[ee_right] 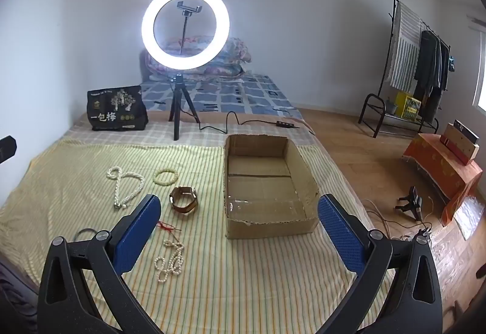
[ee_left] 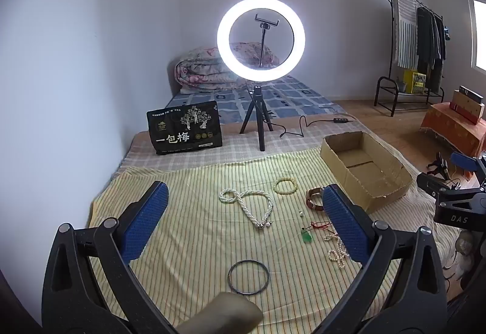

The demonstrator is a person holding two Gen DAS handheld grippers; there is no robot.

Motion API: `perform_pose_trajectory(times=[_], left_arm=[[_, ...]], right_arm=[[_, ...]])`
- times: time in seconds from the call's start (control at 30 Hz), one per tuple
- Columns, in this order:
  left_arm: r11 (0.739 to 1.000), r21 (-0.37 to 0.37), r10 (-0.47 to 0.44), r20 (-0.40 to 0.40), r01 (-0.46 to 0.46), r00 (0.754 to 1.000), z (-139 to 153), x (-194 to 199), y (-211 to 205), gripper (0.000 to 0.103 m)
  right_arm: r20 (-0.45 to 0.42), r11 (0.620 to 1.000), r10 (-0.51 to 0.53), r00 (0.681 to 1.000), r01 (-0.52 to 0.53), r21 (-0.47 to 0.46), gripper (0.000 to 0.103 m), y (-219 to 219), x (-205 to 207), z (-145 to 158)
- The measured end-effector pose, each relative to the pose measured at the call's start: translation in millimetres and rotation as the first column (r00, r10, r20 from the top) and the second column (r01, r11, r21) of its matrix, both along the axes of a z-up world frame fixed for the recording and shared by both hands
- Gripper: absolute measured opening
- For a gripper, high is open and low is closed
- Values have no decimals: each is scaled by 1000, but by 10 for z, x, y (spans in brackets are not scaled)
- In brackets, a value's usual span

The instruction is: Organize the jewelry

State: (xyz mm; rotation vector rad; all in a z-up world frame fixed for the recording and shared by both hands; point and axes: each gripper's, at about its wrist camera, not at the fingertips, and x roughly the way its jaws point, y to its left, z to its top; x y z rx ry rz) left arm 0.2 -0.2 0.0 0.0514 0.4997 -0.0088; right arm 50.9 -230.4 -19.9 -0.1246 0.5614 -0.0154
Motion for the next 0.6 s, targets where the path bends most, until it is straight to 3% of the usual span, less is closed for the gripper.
perform_pose_trajectory(times=[0.6], left_arm=[[1000, -25, -3, 17, 4, 1000, 27, 44, -6, 103]], right_arm=[[1, 1000, 2, 1000, -2, -4, 103, -6, -18, 23]])
